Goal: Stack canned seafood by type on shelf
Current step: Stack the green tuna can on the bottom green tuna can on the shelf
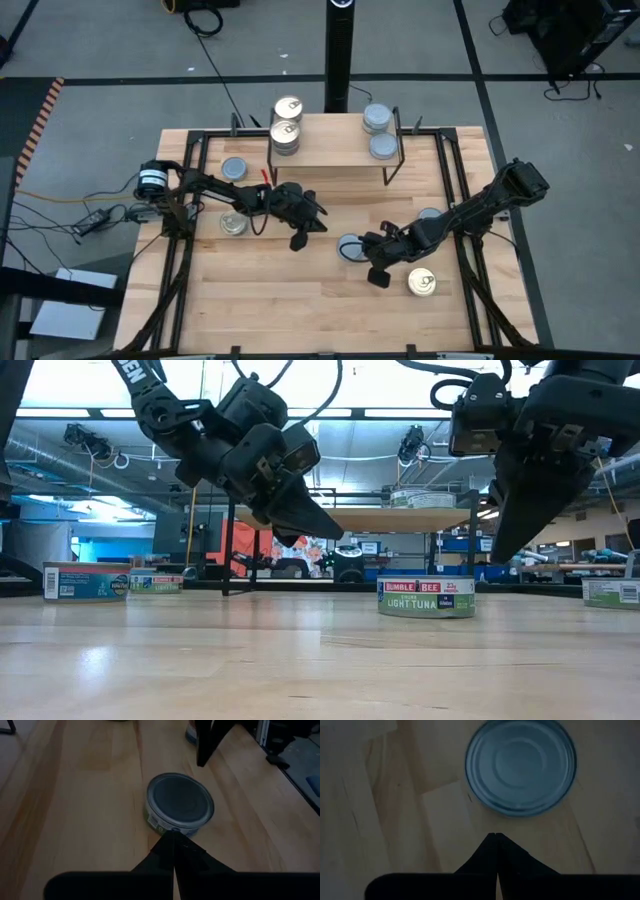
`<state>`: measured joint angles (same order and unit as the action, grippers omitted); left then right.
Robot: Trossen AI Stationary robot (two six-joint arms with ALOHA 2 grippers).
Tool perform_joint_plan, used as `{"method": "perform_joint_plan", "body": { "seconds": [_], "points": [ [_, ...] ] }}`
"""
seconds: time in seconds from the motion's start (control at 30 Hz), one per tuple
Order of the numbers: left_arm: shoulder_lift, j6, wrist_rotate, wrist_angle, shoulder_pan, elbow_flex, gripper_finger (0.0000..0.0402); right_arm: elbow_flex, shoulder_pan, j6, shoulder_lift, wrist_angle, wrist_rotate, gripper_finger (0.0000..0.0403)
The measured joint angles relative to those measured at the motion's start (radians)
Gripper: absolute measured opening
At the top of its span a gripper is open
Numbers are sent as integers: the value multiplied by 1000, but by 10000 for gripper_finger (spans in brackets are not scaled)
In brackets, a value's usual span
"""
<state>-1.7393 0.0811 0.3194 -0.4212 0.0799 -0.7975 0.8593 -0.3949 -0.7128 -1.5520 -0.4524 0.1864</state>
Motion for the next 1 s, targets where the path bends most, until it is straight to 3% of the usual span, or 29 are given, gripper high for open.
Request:
{"method": "perform_joint_plan", "body": {
  "seconds": [0.47, 1.0],
  "points": [
    [1, 0, 0, -4, -2, 0, 5, -2, 7, 12, 0, 13, 5, 10],
    [2, -51, 0, 52, -3, -51, 5, -157, 13, -15, 0, 230, 7, 10]
  ]
}}
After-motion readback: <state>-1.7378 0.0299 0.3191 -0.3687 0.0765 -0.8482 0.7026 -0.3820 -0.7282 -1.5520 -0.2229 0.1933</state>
